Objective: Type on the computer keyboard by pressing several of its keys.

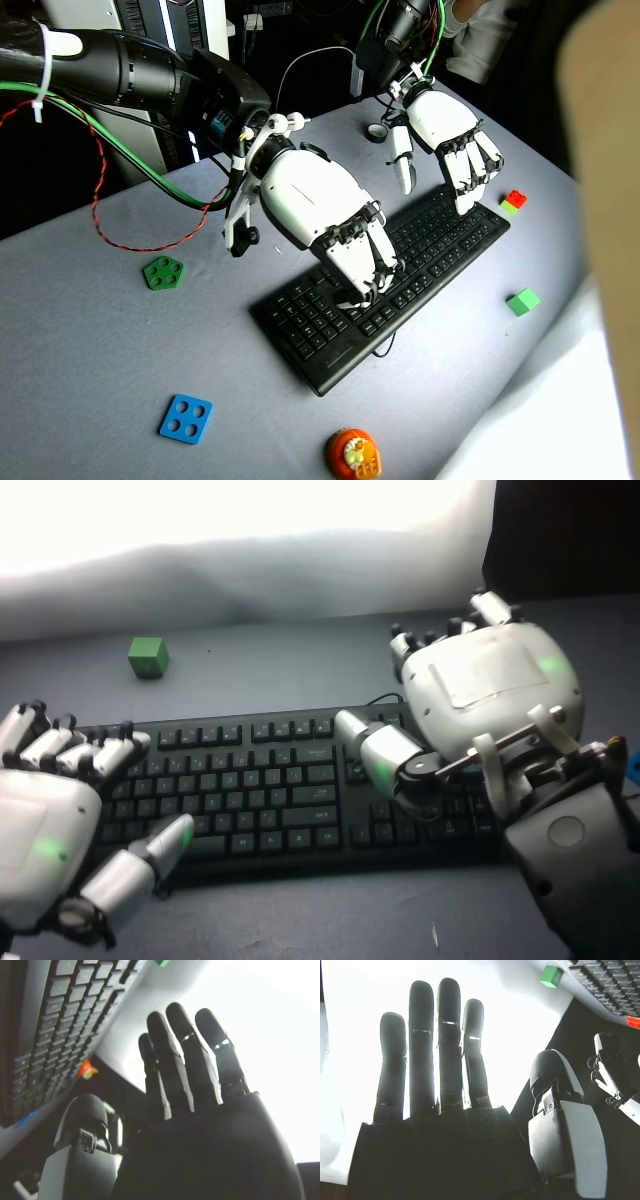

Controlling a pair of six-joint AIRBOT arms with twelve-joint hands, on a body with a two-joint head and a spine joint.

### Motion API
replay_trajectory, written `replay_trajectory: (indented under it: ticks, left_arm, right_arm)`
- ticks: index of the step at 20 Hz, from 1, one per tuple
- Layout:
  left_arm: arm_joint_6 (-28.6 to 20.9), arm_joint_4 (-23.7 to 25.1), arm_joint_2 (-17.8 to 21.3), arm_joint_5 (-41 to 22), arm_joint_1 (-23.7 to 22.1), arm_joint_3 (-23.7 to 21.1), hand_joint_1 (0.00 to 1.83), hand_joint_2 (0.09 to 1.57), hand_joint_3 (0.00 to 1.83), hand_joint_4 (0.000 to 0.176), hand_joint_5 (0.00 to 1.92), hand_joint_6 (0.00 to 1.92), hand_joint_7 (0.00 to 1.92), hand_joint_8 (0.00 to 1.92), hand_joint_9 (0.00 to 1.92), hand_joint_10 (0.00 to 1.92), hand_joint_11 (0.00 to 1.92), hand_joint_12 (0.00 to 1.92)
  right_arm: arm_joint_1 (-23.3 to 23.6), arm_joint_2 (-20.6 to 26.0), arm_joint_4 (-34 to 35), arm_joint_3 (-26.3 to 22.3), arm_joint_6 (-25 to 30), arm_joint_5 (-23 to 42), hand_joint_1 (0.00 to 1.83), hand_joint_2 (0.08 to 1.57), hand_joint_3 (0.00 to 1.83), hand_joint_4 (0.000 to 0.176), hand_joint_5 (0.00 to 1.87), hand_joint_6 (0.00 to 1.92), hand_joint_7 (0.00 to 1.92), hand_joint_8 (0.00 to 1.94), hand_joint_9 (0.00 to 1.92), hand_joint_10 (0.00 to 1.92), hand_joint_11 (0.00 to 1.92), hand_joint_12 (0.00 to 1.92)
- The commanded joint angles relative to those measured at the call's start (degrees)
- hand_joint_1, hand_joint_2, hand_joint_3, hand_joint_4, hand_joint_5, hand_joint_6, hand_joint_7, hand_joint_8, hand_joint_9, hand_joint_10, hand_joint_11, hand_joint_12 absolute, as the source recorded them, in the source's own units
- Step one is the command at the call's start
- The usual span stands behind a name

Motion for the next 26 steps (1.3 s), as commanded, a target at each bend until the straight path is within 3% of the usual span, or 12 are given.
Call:
replay_trajectory:
  ticks: [1,3,9,15,18,20,21,22,26]
  left_arm:
    - [0.3,4.2,-0.1,-6.9,0.4,0.6,0.06,1.33,0.00,0.008,0.44,0.19,0.65,0.00,0.39,0.65,0.00,1.52]
    - [0.9,7.1,-1.0,-6.9,1.6,1.5,0.08,1.32,0.00,0.007,0.45,0.19,0.65,0.00,0.40,0.65,0.00,1.53]
    - [1.4,7.5,-3.4,-7.0,4.0,4.0,0.09,1.32,0.00,0.012,0.43,0.18,0.65,0.00,0.40,0.66,0.00,1.52]
    - [2.2,8.6,-6.3,-5.7,2.0,7.1,0.20,1.30,0.00,0.010,0.42,0.17,0.64,0.00,0.40,0.65,0.00,1.51]
    - [3.0,8.6,-7.3,-5.2,1.0,8.2,0.51,1.22,0.00,0.014,0.40,0.16,0.63,0.00,0.40,0.65,0.00,1.51]
    - [3.1,8.6,-8.1,-5.1,1.0,9.4,0.75,1.13,0.00,0.041,0.36,0.15,0.60,0.00,0.33,0.74,0.00,1.53]
    - [3.2,8.6,-8.5,-5.1,1.0,10.0,0.75,1.13,0.00,0.041,0.36,0.15,0.60,0.00,0.33,0.74,0.00,1.53]
    - [3.2,8.6,-8.7,-5.0,1.0,10.5,0.92,1.03,0.00,0.081,0.30,0.10,0.50,0.00,0.22,0.82,0.00,1.52]
    - [4.2,8.6,-9.3,-4.5,-0.2,11.8,1.00,0.94,0.00,0.119,0.18,0.01,0.35,0.00,0.10,0.88,0.00,1.50]
  right_arm:
    - [0.2,0.3,-5.7,-0.4,0.3,3.4,0.00,1.27,0.00,0.000,0.45,0.77,0.78,0.22,0.57,1.06,0.15,1.80]
    - [0.2,0.5,-5.7,-0.4,0.8,3.5,0.00,1.27,0.00,0.000,0.43,0.79,0.77,0.22,0.56,1.08,0.14,1.80]
    - [0.4,0.4,-5.7,-0.4,2.1,3.5,0.01,1.27,0.00,0.000,0.42,0.81,0.76,0.23,0.56,1.08,0.15,1.80]
    - [0.2,0.4,-6.3,-0.4,3.1,3.6,0.02,1.27,0.00,0.000,0.43,0.81,0.76,0.24,0.57,1.07,0.17,1.78]
    - [0.0,0.4,-6.6,-0.4,3.5,3.5,0.03,1.27,0.00,0.000,0.44,0.80,0.77,0.24,0.57,1.07,0.17,1.78]
    - [-0.1,0.4,-6.7,-0.5,3.6,3.5,0.02,1.27,0.00,0.000,0.43,0.80,0.77,0.24,0.56,1.07,0.16,1.78]
    - [-0.1,0.4,-6.7,-0.5,3.6,3.5,0.02,1.27,0.00,0.000,0.43,0.80,0.77,0.24,0.56,1.07,0.16,1.78]
    - [-0.1,0.4,-6.7,-0.5,3.7,3.5,0.04,1.27,0.00,0.000,0.44,0.80,0.77,0.24,0.55,1.07,0.16,1.78]
    - [-0.3,0.4,-6.8,-0.6,3.7,3.4,0.07,1.27,0.00,0.000,0.45,0.79,0.77,0.24,0.55,1.09,0.15,1.80]
